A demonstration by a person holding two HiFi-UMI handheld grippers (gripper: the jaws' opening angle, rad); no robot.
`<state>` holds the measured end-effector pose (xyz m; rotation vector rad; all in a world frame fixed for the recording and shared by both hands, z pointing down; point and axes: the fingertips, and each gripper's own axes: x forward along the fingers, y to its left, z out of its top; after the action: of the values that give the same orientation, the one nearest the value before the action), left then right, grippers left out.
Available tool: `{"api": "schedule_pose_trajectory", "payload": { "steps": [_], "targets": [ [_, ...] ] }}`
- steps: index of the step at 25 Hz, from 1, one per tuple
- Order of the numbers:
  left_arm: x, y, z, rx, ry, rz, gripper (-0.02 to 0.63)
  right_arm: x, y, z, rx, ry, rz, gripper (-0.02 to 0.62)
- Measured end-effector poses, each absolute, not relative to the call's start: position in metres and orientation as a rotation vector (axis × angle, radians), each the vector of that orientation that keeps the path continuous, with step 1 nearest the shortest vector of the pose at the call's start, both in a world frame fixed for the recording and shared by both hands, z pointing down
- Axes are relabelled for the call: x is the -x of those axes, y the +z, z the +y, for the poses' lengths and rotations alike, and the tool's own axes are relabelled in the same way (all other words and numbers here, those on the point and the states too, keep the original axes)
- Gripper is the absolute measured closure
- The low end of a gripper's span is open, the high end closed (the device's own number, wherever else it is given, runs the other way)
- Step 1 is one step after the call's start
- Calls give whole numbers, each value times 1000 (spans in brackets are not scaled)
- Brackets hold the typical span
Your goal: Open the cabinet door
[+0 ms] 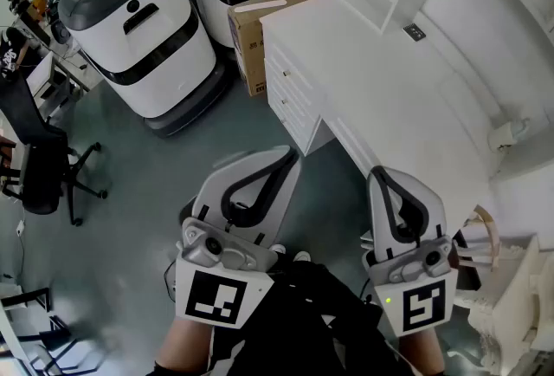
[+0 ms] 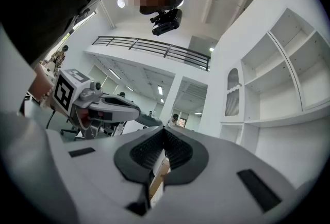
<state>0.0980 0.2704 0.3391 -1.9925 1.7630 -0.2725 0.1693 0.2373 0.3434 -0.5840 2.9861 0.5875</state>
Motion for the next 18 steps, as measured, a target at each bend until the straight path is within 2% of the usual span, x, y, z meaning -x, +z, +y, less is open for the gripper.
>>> {"api": "schedule_pose_trajectory", "payload": {
  "steps": [18],
  "targets": [
    [-87,339,270,2012,-269,1720,606,-162,341,238,641,546,2976,595]
  ]
}}
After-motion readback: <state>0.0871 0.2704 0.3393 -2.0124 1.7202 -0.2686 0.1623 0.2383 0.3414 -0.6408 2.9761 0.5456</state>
